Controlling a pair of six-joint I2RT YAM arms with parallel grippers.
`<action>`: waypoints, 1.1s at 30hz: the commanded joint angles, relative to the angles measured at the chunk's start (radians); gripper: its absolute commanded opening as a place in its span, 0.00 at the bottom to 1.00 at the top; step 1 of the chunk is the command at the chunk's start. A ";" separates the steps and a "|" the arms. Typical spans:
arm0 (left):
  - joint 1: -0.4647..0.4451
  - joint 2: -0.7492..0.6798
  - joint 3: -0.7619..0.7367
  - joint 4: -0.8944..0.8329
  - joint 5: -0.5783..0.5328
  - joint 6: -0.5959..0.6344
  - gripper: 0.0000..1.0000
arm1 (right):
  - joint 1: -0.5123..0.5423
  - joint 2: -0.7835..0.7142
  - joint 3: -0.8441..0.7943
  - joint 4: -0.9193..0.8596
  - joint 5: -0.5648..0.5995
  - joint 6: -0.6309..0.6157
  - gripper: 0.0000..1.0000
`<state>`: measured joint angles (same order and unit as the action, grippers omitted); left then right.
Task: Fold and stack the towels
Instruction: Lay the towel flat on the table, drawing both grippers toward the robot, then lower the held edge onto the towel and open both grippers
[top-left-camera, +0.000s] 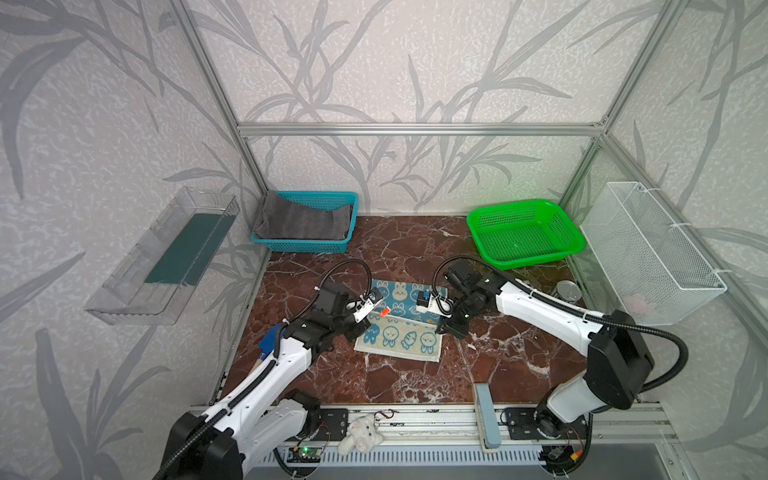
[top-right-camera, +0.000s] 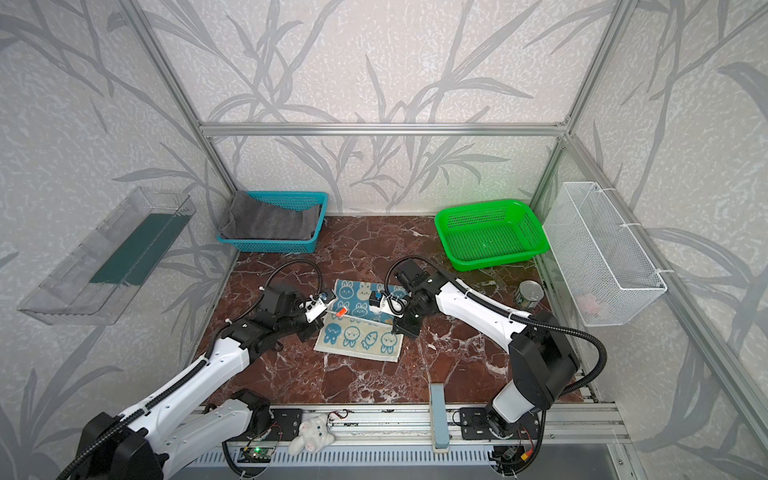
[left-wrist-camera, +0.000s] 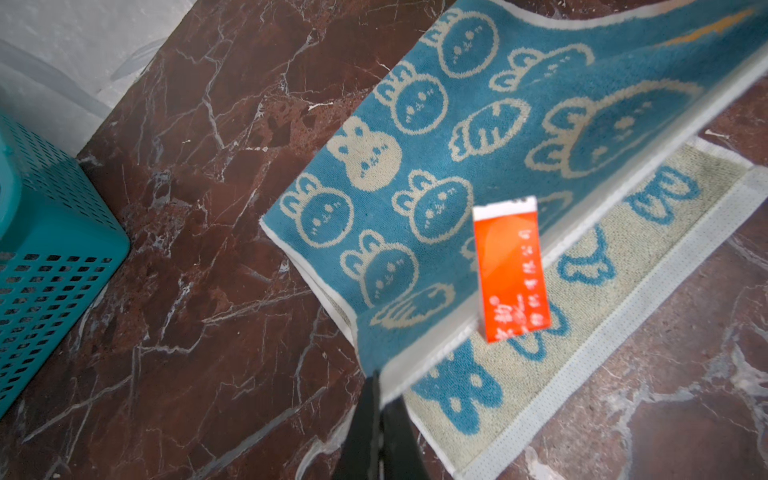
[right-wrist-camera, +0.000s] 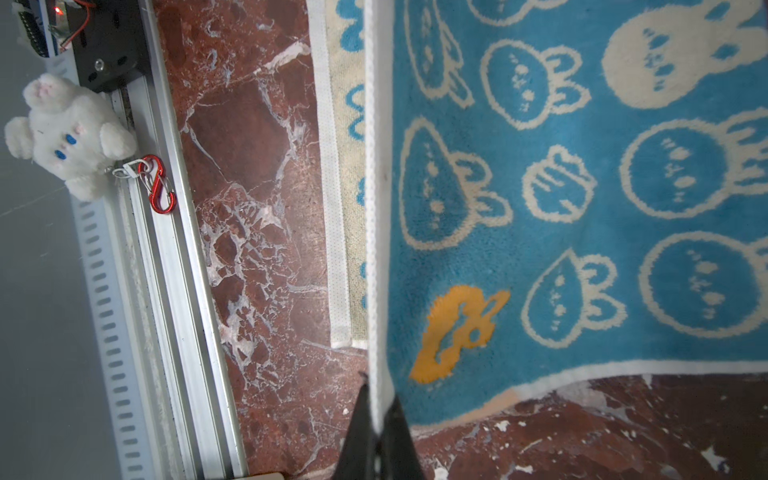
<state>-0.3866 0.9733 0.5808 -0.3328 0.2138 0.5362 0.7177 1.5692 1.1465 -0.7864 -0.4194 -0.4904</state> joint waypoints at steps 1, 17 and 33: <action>-0.001 -0.013 -0.005 -0.043 -0.031 -0.024 0.00 | 0.024 -0.039 -0.033 -0.044 0.019 0.042 0.01; -0.023 -0.047 0.010 -0.141 -0.105 0.058 0.00 | 0.094 -0.003 -0.063 -0.049 -0.015 0.052 0.08; -0.029 -0.028 -0.049 -0.117 -0.113 0.015 0.47 | 0.143 0.079 -0.080 -0.068 0.019 0.046 0.41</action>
<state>-0.4160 0.9443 0.5243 -0.4400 0.1192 0.5449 0.8547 1.6497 1.0565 -0.8108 -0.4095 -0.4385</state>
